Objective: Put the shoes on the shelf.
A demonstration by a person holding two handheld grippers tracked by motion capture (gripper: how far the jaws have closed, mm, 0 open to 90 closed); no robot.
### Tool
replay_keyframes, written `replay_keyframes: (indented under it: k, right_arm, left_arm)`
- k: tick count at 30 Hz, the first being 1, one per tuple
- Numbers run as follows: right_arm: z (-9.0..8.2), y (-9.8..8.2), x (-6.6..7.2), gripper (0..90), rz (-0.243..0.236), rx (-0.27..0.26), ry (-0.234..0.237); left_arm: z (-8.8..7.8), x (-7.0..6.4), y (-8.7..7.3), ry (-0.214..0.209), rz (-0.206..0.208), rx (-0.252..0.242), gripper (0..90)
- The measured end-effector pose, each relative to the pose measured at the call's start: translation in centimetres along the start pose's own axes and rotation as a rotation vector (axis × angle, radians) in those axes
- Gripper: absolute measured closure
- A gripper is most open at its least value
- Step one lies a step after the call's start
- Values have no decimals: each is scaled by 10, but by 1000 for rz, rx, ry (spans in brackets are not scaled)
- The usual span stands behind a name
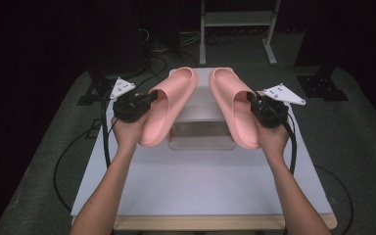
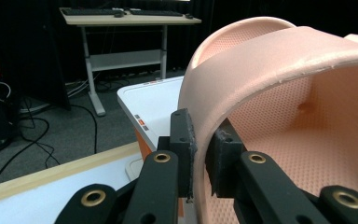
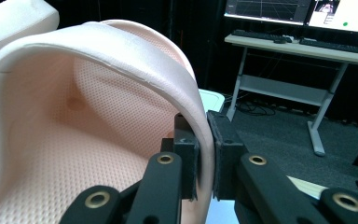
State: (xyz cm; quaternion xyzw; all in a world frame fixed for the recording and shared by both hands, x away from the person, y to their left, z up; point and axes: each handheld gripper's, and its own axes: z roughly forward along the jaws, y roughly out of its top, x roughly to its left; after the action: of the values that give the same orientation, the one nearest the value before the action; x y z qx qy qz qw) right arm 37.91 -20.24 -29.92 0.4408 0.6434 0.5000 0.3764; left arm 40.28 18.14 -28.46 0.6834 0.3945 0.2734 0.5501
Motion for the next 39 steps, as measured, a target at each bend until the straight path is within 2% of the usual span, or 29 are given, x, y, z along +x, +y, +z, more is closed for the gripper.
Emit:
replay_keyframes:
  k: [18, 25, 29, 39]
  right_arm:
    - [32, 16, -2, 827, -7, 23, -16]
    - [42, 22, -5, 826, 7, 26, -21]
    - [47, 23, -9, 826, 37, 29, -29]
    - [60, 23, -14, 826, 53, 45, -47]
  left_arm:
    - [34, 12, 8, 18, -35, 24, 818]
    - [43, 14, 11, 26, -44, 31, 818]
    - [51, 15, 12, 35, -57, 33, 818]
    - [65, 16, 14, 57, -68, 57, 818]
